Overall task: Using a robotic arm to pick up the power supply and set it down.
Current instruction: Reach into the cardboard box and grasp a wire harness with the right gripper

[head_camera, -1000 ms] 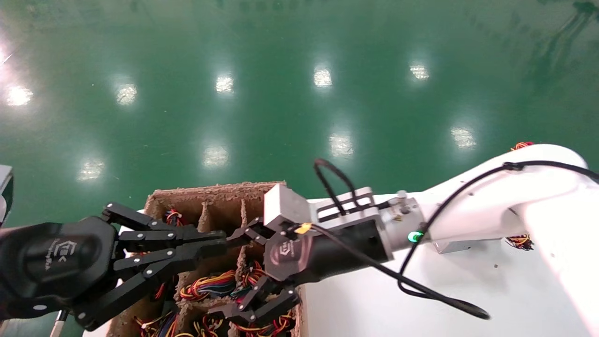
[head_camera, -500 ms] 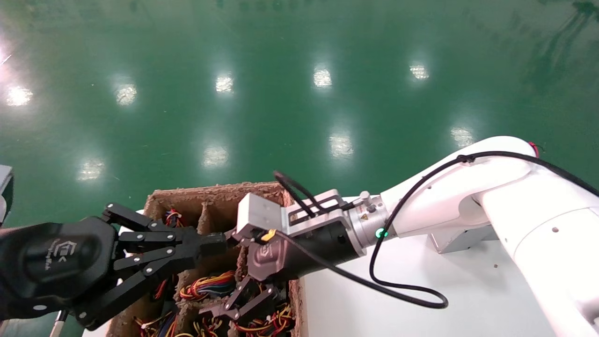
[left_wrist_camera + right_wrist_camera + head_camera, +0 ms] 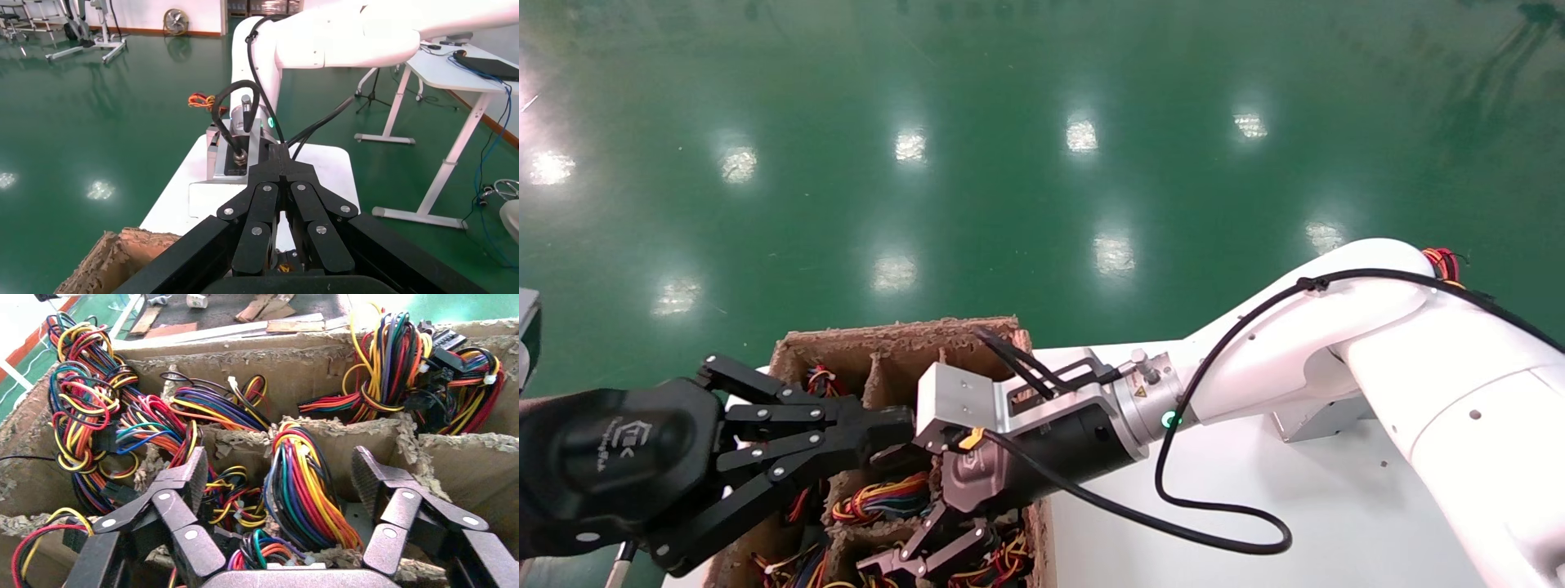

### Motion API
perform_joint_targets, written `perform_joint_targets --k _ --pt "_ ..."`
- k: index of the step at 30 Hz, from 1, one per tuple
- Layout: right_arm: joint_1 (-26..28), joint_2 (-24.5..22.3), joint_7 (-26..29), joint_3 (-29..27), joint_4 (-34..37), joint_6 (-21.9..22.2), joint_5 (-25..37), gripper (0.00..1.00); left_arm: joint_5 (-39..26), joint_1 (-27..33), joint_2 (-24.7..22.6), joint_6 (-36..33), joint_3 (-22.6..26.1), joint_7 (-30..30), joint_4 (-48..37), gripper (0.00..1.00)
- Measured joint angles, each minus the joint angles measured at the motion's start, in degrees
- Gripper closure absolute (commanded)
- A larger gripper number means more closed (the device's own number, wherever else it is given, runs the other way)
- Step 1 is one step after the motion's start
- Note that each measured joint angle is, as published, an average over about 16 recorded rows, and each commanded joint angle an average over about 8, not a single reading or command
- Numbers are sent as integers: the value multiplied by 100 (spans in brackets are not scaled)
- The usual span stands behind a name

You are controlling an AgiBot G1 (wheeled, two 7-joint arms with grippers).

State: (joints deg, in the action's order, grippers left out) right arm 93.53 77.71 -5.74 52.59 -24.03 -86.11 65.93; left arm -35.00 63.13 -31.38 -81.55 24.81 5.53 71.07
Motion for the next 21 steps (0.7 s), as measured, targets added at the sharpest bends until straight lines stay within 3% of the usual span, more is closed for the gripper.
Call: perform_joint_targets --k 21 --pt "198 -25 -219 575 108 -106 -370 100 0 0 0 0 0 0 0 100"
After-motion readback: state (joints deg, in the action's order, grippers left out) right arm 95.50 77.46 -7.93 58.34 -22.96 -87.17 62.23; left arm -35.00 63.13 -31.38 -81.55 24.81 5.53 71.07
